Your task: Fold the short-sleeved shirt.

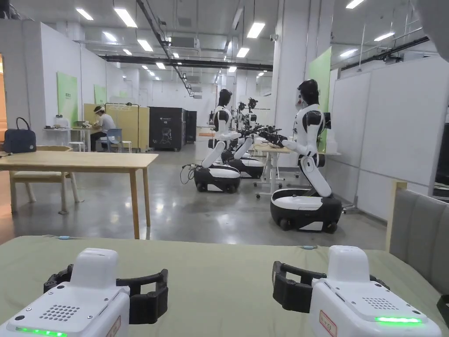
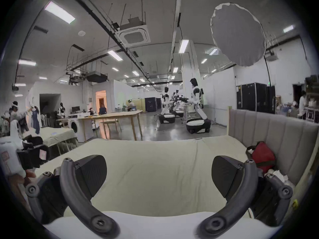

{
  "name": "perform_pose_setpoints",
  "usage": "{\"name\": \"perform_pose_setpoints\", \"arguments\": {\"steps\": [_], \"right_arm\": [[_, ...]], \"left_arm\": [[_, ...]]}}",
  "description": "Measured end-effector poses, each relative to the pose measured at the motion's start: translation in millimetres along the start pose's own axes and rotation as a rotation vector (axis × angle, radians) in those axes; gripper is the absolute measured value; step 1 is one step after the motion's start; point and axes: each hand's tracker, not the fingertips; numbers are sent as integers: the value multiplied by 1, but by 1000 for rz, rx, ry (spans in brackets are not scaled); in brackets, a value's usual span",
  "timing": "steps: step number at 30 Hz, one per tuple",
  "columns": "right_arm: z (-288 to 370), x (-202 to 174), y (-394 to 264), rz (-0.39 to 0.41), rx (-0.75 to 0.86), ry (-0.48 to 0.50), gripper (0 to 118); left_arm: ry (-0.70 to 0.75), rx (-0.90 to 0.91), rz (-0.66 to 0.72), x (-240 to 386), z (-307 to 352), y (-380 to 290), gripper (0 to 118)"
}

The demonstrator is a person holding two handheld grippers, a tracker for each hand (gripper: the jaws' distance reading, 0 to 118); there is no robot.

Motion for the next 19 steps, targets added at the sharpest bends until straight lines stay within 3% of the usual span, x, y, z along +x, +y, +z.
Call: {"name": "perform_pose_setpoints", "arguments": {"steps": [6,11,19], "right_arm": [[-1,-5,-3,1,-13,-54,118],[1,1,-3,-51,-19,-6,118],[4,-2,-3,-43,3,-9,118]], "left_arm": [[-13,-5,12,3,0,0,118],[-19,-24,15,4,0,-2,118],[-14,-14,12,4,-1,0,118]]}}
